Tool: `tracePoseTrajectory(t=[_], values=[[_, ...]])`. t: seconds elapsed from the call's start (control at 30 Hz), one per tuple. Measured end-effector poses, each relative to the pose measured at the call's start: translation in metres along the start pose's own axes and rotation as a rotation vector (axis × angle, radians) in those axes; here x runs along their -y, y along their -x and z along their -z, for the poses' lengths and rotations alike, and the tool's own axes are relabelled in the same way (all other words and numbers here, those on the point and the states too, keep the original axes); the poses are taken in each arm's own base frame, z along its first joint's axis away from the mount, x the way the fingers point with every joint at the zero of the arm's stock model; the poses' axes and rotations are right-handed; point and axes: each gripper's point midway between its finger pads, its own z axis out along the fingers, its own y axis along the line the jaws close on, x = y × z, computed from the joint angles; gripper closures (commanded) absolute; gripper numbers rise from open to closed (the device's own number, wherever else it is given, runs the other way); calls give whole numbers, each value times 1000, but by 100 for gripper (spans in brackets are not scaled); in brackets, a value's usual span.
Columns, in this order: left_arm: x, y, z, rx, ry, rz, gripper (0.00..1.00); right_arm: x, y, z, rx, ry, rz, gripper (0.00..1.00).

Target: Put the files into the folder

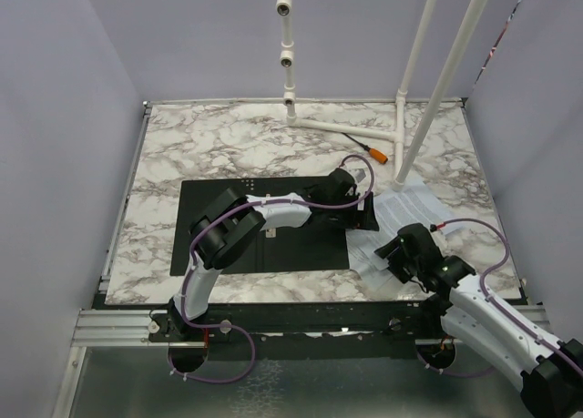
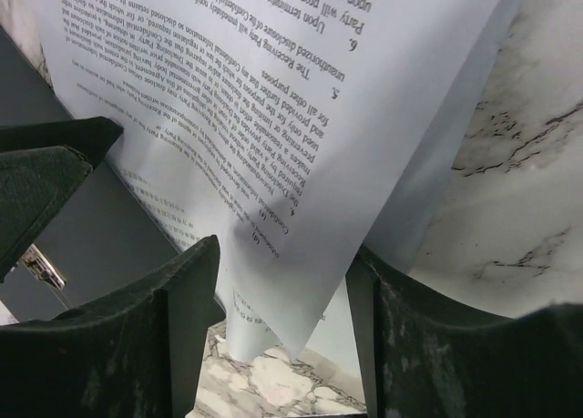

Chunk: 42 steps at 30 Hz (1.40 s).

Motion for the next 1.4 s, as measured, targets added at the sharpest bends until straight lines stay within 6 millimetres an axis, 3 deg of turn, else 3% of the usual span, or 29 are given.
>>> tracePoseTrajectory(t=[0.47, 0.73, 0.9, 1.17, 1.4], values=[[-1, -2, 2, 3, -3, -3, 16, 1, 15, 5, 87, 33, -45, 71], [-1, -3, 3, 2, -3, -2, 16, 3, 20, 4, 114, 21, -49, 75], [-1, -3, 3, 2, -3, -3, 16, 5, 22, 2, 129, 6, -49, 99], [-1, -4, 3, 2, -4, -7, 12, 3, 28, 2, 155, -3, -48, 99], [4, -8, 8, -16, -3, -11, 3, -18, 50, 23, 232, 53, -48, 100]])
